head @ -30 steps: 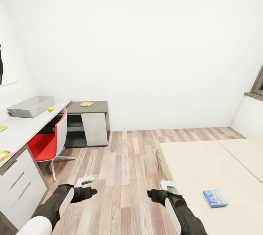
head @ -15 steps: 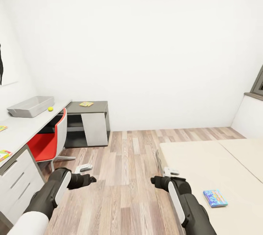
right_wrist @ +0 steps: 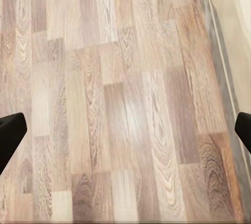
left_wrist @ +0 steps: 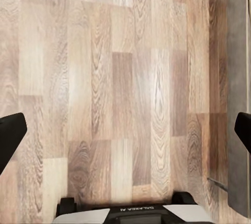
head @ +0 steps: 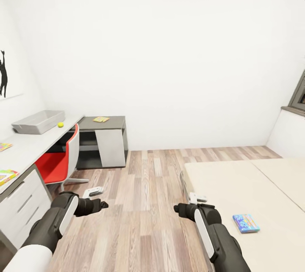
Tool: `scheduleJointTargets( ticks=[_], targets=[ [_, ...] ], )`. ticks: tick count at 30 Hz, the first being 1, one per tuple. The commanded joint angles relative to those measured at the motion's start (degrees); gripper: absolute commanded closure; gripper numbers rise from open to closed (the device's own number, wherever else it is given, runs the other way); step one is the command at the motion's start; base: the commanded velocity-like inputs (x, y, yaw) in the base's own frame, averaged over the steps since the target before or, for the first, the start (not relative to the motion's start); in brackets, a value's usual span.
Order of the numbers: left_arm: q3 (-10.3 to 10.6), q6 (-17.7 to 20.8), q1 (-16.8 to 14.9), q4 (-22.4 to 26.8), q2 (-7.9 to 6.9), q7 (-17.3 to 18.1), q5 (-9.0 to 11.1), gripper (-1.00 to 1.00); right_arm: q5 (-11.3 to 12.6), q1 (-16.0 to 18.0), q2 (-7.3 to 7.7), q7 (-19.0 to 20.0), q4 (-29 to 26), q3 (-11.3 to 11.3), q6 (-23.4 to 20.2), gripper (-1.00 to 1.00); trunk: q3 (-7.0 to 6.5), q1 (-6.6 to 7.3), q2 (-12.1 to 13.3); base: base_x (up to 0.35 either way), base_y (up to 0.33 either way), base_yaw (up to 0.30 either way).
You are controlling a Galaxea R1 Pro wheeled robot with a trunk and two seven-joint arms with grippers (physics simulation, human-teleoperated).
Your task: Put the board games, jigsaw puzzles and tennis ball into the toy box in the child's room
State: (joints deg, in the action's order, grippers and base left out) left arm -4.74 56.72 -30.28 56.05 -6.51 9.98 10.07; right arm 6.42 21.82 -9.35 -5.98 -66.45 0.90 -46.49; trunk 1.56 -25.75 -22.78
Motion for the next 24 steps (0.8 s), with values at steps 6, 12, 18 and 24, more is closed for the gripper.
scheduleJointTargets(
  ticks=[6,12,18,24],
  targets=[
    [-0.21,0.29,-0.05,0.17,-0.05,0.12,0.18,-1.0,0.61,-0.33,0.04,-0.47,-0.69,0.11,-2.09,-1.0,0.14,-0.03,-0.14,-0.048,0.0,0.0],
    [-0.19,0.18,-0.04,0.19,0.22,0.08,0.15,-1.0,0.83,-0.5,-0.02,-0.37,-1.04,0.05,-2.82,-1.0,0.14,-0.03,-0.14,-0.042,0.0,0.0],
    [-0.17,0.09,-0.04,0.2,0.35,0.04,0.16,-1.0,0.87,-0.54,0.03,-0.39,-1.17,0.21,-2.97,-1.0,0.14,-0.03,-0.14,-0.13,0.0,0.0],
    [-0.11,0.05,-0.04,0.17,0.44,-0.12,0.13,-1.0,0.88,-0.55,-0.03,-0.4,-1.05,0.09,-2.99,-1.0,0.14,-0.03,-0.14,-0.023,0.0,0.0]
  ],
)
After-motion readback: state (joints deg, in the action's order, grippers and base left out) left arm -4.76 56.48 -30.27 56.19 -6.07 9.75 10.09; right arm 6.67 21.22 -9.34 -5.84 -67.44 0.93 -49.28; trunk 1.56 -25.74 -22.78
